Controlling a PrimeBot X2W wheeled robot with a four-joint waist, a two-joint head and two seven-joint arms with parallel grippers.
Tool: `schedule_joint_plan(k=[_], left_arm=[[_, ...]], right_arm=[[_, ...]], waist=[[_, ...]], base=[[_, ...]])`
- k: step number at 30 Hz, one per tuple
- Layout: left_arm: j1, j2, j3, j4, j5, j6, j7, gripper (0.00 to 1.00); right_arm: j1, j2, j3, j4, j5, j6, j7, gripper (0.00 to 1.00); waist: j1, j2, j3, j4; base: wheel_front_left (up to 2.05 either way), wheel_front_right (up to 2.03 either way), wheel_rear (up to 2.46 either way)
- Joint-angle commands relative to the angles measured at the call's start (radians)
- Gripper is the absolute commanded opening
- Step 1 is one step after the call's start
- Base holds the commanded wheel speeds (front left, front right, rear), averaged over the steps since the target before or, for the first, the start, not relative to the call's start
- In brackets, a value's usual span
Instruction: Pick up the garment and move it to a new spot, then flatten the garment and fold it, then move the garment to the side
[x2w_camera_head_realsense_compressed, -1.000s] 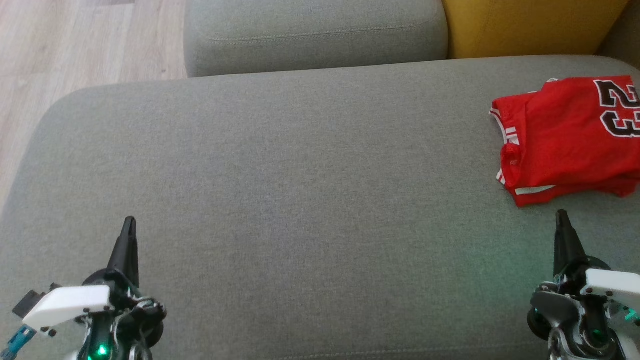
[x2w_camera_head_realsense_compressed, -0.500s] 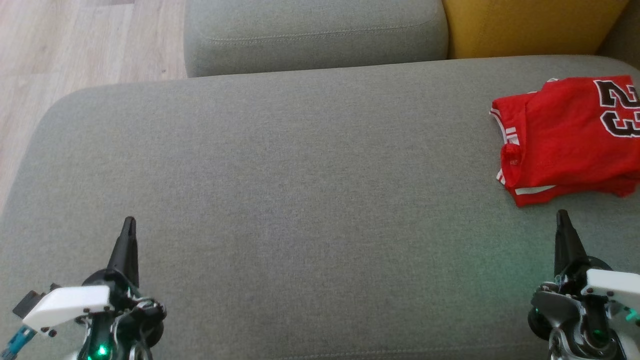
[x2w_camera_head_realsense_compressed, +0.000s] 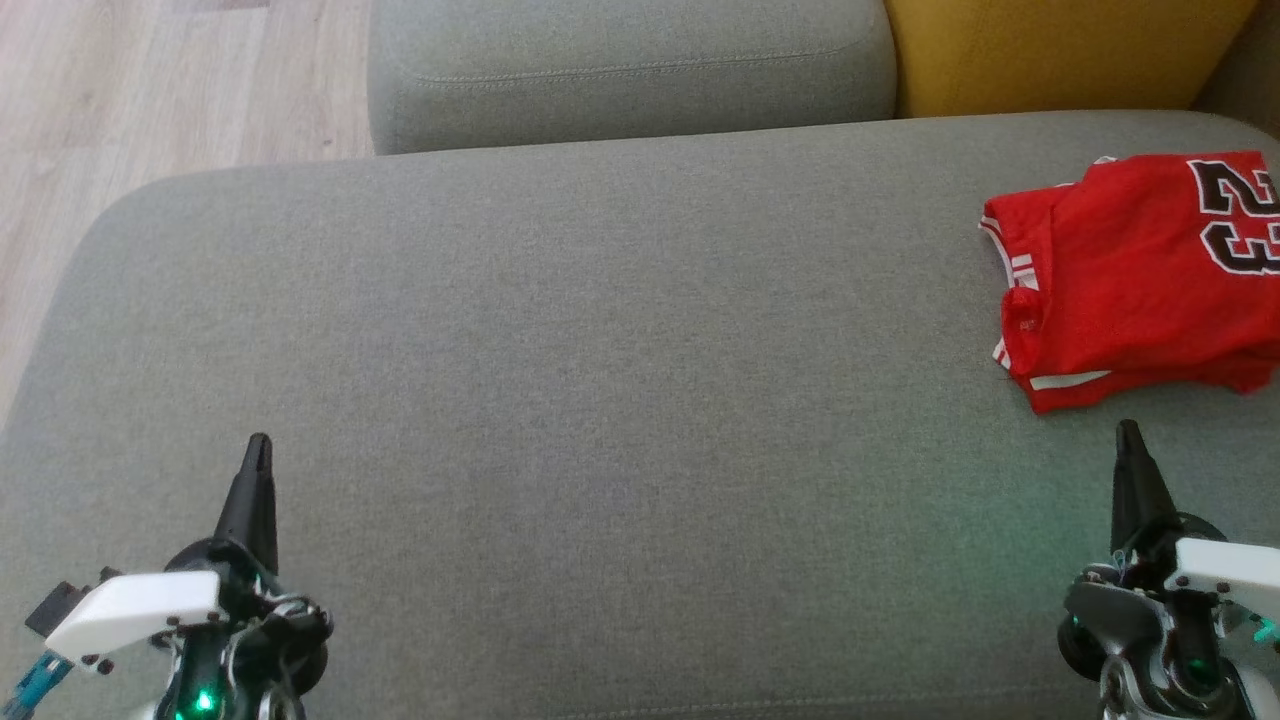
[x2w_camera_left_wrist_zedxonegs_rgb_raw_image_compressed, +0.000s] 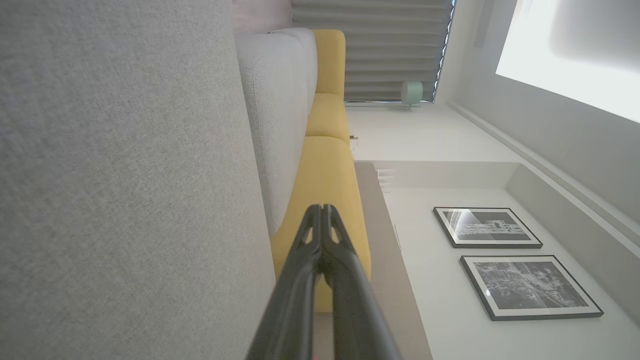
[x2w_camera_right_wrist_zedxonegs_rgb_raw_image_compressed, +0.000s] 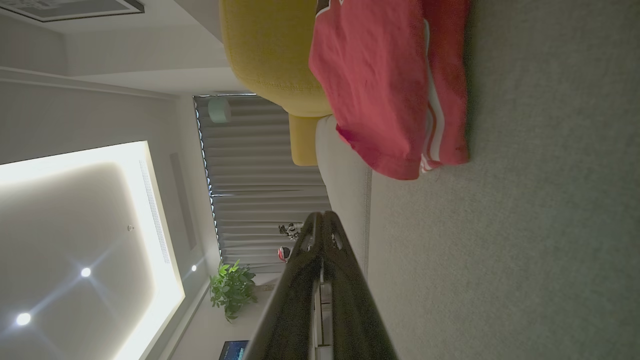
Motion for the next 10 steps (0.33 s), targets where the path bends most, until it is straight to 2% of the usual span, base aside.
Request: schedule_joint_plan(k=[1, 10], left_arm=[[-0.056, 0.005, 0.033, -0.026, 0.006, -0.007, 0.01, 0.0], [-0.056, 0.005, 0.034, -0.026, 0.007, -0.007, 0.011, 0.0]], right_arm=[[-0.05, -0.01, 0.02, -0.031, -0.002, -0.001, 0.008, 0.0], [-0.05, -0.009, 0.018, -0.03, -0.003, -0.001, 0.009, 0.0]], waist=[[0.0, 0.0, 0.0, 0.0], [0.0, 0.0, 0.0, 0.0]], base=[[0.0, 0.0, 0.0], [0.0, 0.0, 0.0]])
